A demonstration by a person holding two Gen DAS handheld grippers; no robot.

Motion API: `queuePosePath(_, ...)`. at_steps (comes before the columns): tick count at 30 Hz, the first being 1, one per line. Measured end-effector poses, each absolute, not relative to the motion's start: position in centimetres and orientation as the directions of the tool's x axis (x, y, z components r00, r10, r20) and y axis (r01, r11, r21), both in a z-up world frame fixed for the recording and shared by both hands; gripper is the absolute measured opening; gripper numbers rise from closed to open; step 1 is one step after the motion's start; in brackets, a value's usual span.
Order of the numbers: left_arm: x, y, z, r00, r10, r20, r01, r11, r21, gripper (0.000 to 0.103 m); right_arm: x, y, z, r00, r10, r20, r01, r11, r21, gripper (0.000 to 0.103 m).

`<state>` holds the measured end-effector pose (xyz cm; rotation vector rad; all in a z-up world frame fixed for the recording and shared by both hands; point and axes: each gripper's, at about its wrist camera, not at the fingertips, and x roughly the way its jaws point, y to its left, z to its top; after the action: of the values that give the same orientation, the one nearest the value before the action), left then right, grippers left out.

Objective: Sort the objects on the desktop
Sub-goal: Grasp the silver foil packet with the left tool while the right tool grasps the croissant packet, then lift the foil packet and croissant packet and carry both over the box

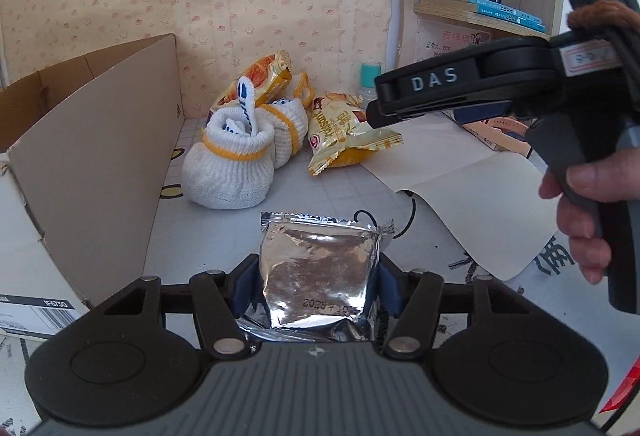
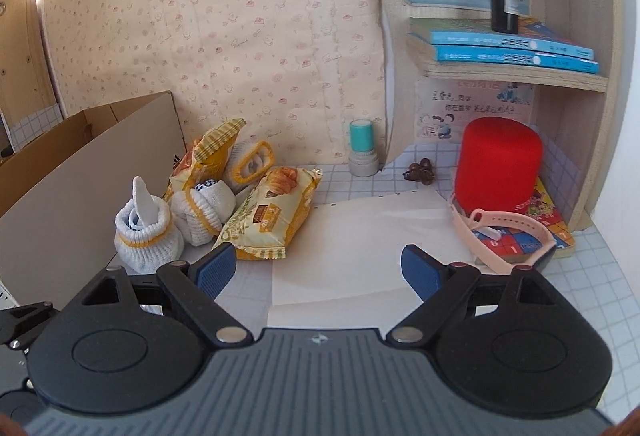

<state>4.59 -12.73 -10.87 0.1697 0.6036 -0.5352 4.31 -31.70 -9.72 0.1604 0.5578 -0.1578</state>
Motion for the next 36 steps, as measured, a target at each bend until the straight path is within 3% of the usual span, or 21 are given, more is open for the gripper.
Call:
queuePosePath(15,5.4,-11.0,-11.1,0.687,-0.437,-0.581,0.487,0.87,-0.078,0.063,16.1,-27.1,-14.0,0.702,-0.133,-0.699,0.17,0.985,-0.016,0.092)
queuePosePath(17,5.5,-10.8,-11.1,0.687,-0.44,-0.578,0.486,0.87,-0.083,0.063,16.7,-27.2,-14.4,0.692,-0.113,-0.713,0.162,0.987,0.0,0.083)
queuePosePath(19,5.5,-10.7,-11.1,0.689,-0.441,-0.575,0.483,0.871,-0.09,0.063,16.7,-27.3,-14.4,0.695,-0.111,-0.71,0.159,0.987,0.001,0.067)
queuePosePath(24,5.2,-10.5,-10.8,0.698,-0.448,-0.558,0.483,0.871,-0.095,0.063,15.0,-27.9,-13.4,0.715,-0.085,-0.694,0.158,0.987,0.042,0.053)
queuePosePath(36,3.3,-10.6,-9.3,0.731,-0.456,-0.507,0.484,0.871,-0.086,0.063,5.6,-28.5,-9.4,0.797,-0.01,-0.603,0.081,0.993,0.09,0.05)
